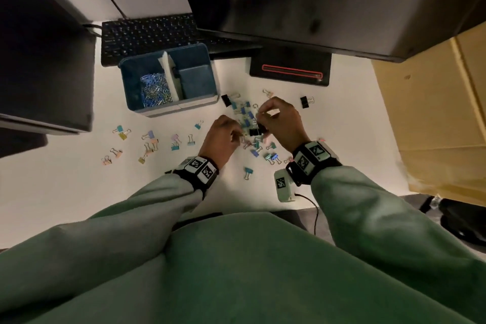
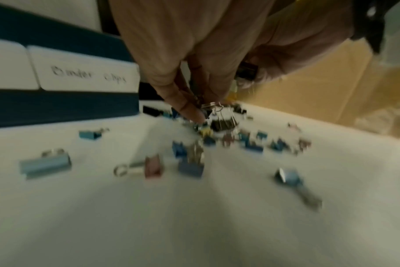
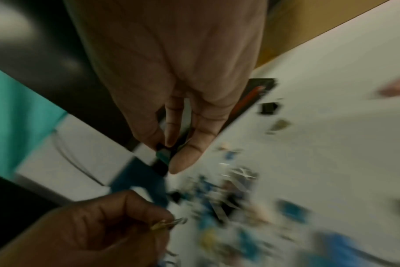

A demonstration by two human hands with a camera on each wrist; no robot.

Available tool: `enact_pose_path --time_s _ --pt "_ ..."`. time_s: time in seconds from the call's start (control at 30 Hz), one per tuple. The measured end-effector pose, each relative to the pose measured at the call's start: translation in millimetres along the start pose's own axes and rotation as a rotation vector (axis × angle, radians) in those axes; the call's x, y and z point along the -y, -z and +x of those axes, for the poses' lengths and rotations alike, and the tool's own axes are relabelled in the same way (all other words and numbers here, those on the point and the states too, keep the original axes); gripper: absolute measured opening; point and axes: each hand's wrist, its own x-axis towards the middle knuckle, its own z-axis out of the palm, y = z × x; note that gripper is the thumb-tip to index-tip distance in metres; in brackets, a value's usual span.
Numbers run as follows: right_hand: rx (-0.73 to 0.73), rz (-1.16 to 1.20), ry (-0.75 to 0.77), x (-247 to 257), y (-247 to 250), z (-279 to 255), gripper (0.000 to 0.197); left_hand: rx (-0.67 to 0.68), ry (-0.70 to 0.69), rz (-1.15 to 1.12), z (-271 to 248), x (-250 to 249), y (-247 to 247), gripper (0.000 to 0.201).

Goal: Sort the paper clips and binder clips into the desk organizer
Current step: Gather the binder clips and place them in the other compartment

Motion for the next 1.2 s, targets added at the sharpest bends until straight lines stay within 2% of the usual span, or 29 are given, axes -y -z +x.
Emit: enact_pose_path --time_s 0.13,0.2,0.27,0.3,0.4,0.47,0.53,0.6,0.63,0.67,0.73,0.77,0.83,0.9,0.97,1.07,1.2 --pt "0.098 0.133 0.12 64 -34 29 0.009 -0.26 0.153 -0.295 -2 -9 59 0.016" --pt "0.114 0.097 0.193 89 -56 48 0.006 -0.384 0.269 -0.46 9 -4 89 0.015" --pt "0.131 -0.007 0.224 105 -75 63 0.002 -0.5 0.343 -0.452 28 2 111 0.014" --pt "0.153 -0.047 0.212 110 -83 70 0.003 -0.516 0.37 -0.41 38 6 117 0.013" --pt "0.24 -0.247 0.206 119 -97 82 0.015 -0.405 0.411 -0.282 61 13 123 0.015" --pt "0.255 -0.363 0.254 118 -91 84 0.022 -0.339 0.395 -0.202 65 17 122 0.026" --pt "0.172 -0.403 0.329 104 -68 82 0.024 -0.377 0.342 -0.175 60 14 118 0.037" --pt "0.007 -0.453 0.332 73 -32 77 0.02 -0.413 0.237 -0.164 48 4 106 0.033" --pt "-0.078 -0.501 0.293 50 -11 73 0.019 -0.364 0.167 -0.151 42 -3 96 0.029" --pt "-0.15 -0.566 0.226 27 10 69 0.023 -0.253 0.104 -0.128 35 -10 83 0.027" --pt "-0.196 -0.739 0.034 -15 45 62 0.051 0.037 0.041 -0.042 29 -19 52 0.04" --pt "-0.148 -0.821 -0.075 -30 55 59 0.069 0.142 0.045 0.042 30 -18 36 0.053" --pt "0.003 -0.902 -0.258 -47 61 53 0.093 0.225 0.063 0.236 39 -14 13 0.085" --pt "0.105 -0.933 -0.266 -51 52 45 0.103 0.298 0.085 0.386 49 -10 0 0.104" --pt "0.165 -0.935 -0.168 -46 32 36 0.105 0.344 0.072 0.45 53 -10 -6 0.099" --pt "0.212 -0.927 -0.078 -39 -1 24 0.097 0.303 0.02 0.435 52 -14 -13 0.065" --pt "0.2 -0.909 0.016 -43 -24 20 0.073 0.337 0.064 0.441 51 -5 -17 0.056"
